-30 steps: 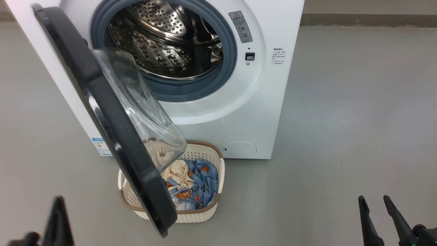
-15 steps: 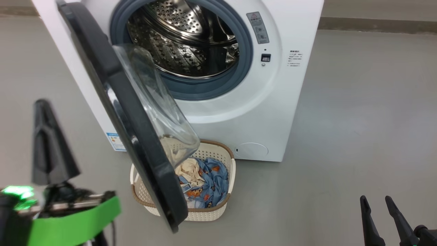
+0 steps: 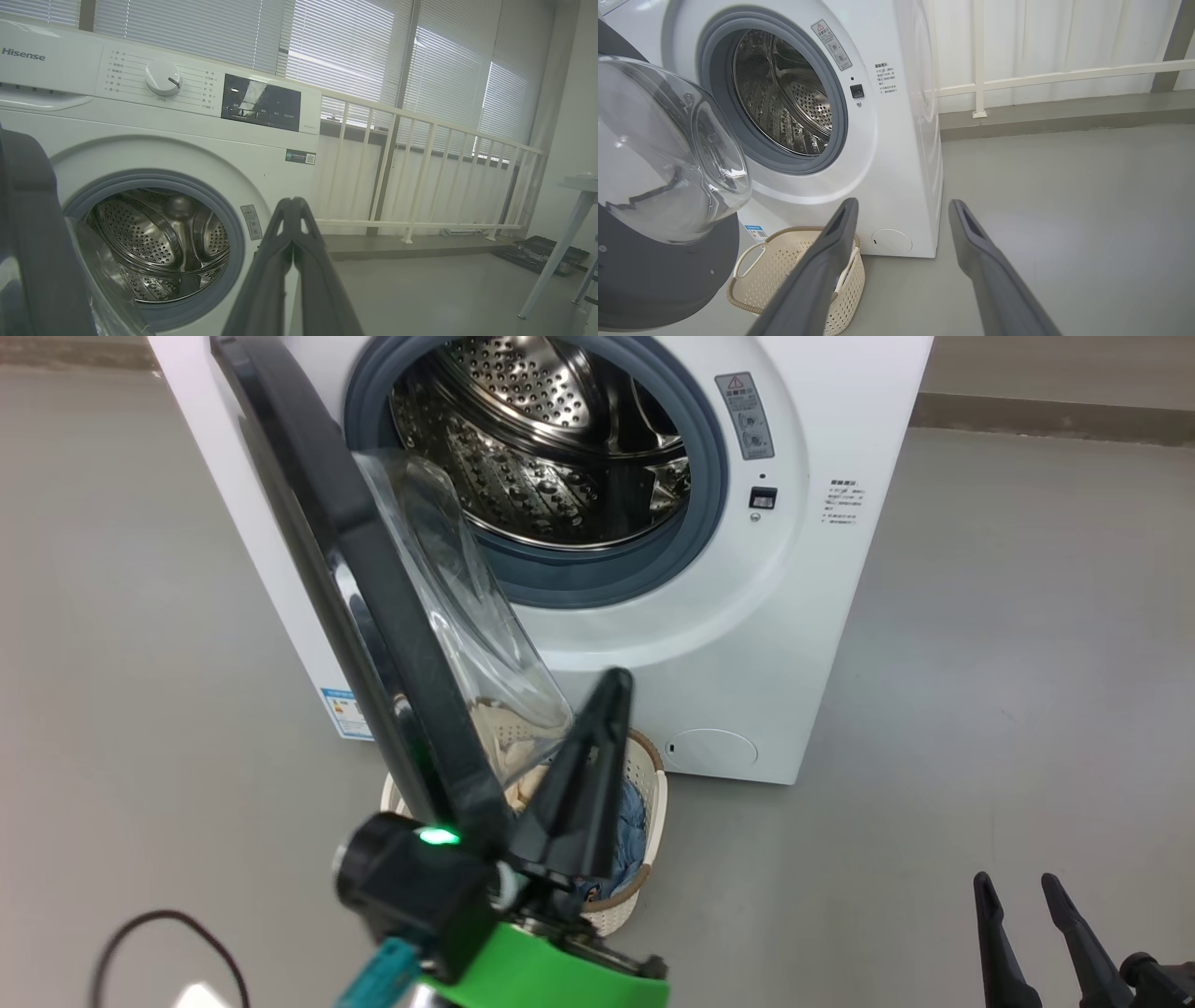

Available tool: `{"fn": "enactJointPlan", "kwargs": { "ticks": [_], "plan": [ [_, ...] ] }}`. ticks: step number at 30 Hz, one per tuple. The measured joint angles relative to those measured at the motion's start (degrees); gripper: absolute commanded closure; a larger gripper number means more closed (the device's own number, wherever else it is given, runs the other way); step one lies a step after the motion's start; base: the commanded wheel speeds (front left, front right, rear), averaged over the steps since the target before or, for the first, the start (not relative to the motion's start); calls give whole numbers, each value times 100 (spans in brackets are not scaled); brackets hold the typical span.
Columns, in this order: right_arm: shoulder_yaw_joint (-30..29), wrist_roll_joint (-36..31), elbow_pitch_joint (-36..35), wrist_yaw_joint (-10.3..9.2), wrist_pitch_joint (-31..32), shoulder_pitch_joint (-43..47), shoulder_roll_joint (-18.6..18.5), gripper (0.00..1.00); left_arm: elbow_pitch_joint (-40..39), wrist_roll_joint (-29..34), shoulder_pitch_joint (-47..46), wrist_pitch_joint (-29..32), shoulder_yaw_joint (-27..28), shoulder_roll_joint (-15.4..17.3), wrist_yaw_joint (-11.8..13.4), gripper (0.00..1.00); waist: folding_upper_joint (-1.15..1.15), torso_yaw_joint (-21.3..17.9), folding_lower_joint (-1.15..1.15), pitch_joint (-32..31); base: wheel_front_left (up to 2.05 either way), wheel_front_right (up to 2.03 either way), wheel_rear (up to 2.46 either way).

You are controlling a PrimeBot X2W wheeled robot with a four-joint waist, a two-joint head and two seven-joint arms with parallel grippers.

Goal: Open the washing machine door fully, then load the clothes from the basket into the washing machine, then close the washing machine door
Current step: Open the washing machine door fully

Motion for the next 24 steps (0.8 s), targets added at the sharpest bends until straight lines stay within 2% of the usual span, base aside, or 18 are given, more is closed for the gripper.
{"fn": "enactJointPlan", "kwargs": {
  "ticks": [4, 9, 16, 24],
  "plan": [
    [22, 0, 5, 0, 1, -1, 11, 0, 441, -253, -79, 0, -385, 8, 131, 100, 0, 19, 0, 32, 0, 0, 0],
    [27, 10, 9, 0, 0, -2, 5, 0, 1033, -695, -104, -1, -571, 16, 191, 100, 0, 33, 0, 79, 0, 0, 0],
    [40, 10, 11, 0, 0, -3, -10, 0, 1595, -896, -26, -1, -608, 24, 250, 100, 0, 40, 0, 102, 0, 0, 0],
    [36, 10, 31, 0, 1, -2, -18, 0, 1918, -985, 311, 56, -568, 178, 403, 100, 0, 175, 0, 126, 0, 0, 0]
  ]
}}
